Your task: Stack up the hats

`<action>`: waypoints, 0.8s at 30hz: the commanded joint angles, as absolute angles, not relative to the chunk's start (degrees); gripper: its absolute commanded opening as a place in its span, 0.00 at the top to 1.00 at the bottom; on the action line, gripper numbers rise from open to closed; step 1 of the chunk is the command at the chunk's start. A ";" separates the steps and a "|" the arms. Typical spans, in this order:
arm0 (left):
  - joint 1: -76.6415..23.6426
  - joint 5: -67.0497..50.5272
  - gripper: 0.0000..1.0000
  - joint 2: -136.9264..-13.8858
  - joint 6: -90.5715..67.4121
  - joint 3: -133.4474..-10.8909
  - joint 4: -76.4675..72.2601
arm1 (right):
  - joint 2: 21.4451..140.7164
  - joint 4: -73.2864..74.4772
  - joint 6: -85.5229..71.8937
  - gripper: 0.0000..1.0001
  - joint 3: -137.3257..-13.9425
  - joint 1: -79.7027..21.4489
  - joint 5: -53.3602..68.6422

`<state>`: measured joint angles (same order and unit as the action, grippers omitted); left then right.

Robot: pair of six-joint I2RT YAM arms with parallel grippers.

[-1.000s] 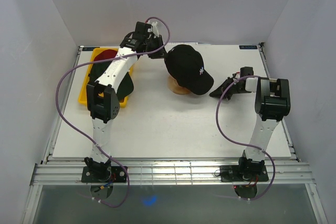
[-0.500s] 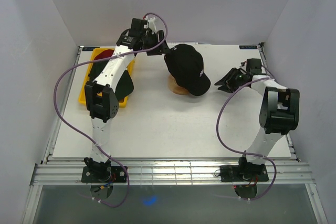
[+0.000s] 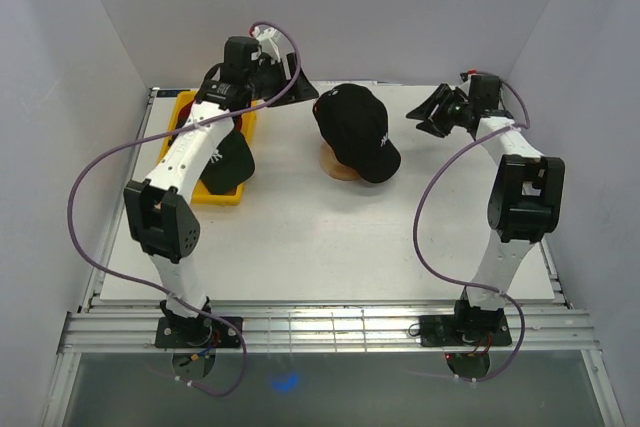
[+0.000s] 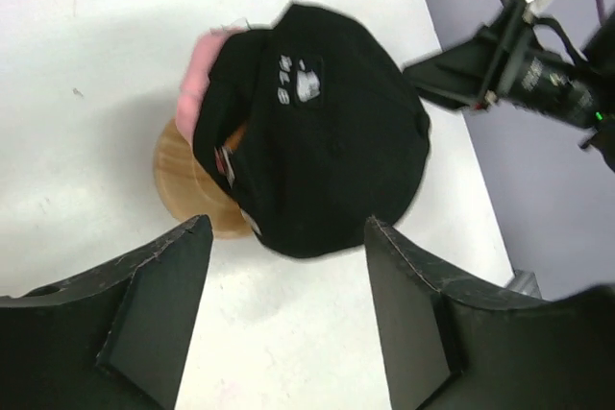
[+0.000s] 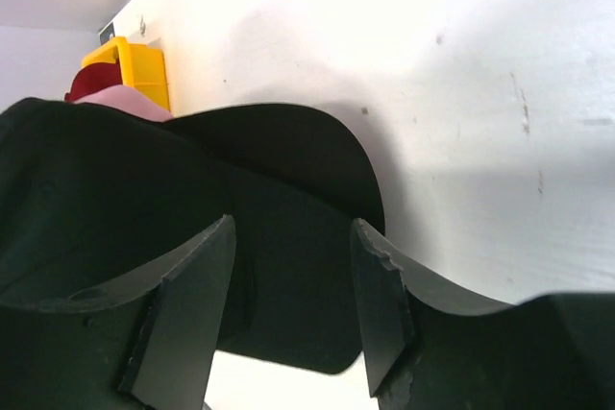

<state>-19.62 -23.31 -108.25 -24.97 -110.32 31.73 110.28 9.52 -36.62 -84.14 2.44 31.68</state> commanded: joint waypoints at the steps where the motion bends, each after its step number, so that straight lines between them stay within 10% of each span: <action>1: -20.82 -25.31 0.26 -98.71 -27.24 -101.54 26.90 | 113.02 6.42 -34.80 0.42 -89.46 0.79 32.96; 10: -29.36 -25.57 0.40 -96.23 -29.53 -88.33 21.71 | 122.96 13.61 -25.15 0.39 -104.41 -8.43 27.78; 24: -29.36 -16.62 0.39 -109.42 -28.74 -102.39 29.88 | 104.60 1.41 -25.31 0.40 -75.88 -9.14 27.69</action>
